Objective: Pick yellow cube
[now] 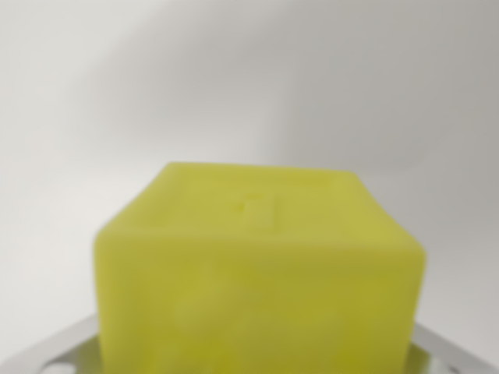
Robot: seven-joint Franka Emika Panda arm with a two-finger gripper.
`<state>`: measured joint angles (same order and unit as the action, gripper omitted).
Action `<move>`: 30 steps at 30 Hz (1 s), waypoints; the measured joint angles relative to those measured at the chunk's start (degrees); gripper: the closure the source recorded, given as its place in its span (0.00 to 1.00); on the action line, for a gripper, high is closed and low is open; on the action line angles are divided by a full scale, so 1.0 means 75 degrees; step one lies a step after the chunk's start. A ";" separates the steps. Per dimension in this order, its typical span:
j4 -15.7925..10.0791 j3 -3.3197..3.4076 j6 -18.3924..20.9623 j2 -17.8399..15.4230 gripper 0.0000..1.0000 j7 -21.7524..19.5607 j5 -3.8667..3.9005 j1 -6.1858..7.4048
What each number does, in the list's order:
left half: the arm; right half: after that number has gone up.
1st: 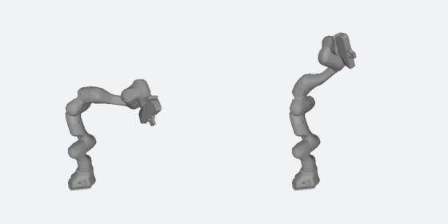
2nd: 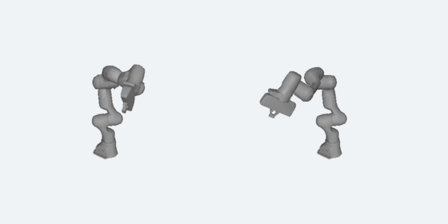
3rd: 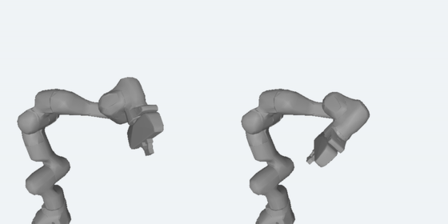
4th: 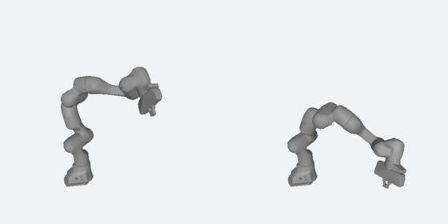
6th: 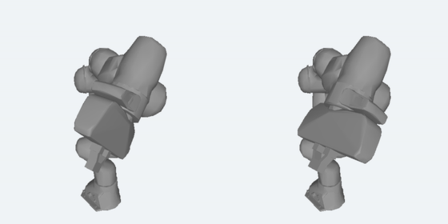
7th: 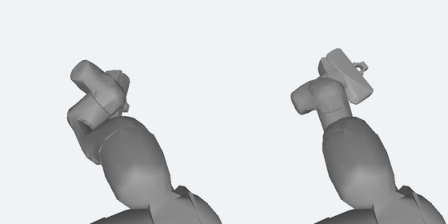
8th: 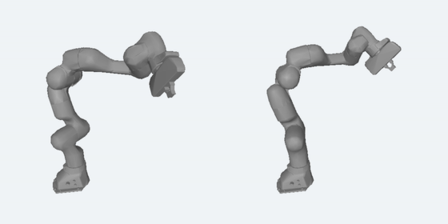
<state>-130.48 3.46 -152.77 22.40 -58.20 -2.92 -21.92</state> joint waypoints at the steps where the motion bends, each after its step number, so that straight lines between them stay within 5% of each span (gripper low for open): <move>1: -0.0007 0.0000 0.0041 -0.0046 1.00 -0.0007 0.0010 -0.0002; 30: -0.0031 -0.0003 0.1277 -0.1304 1.00 -0.0152 0.0214 -0.0033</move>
<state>-130.71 3.43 -143.20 12.62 -59.35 -1.31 -22.17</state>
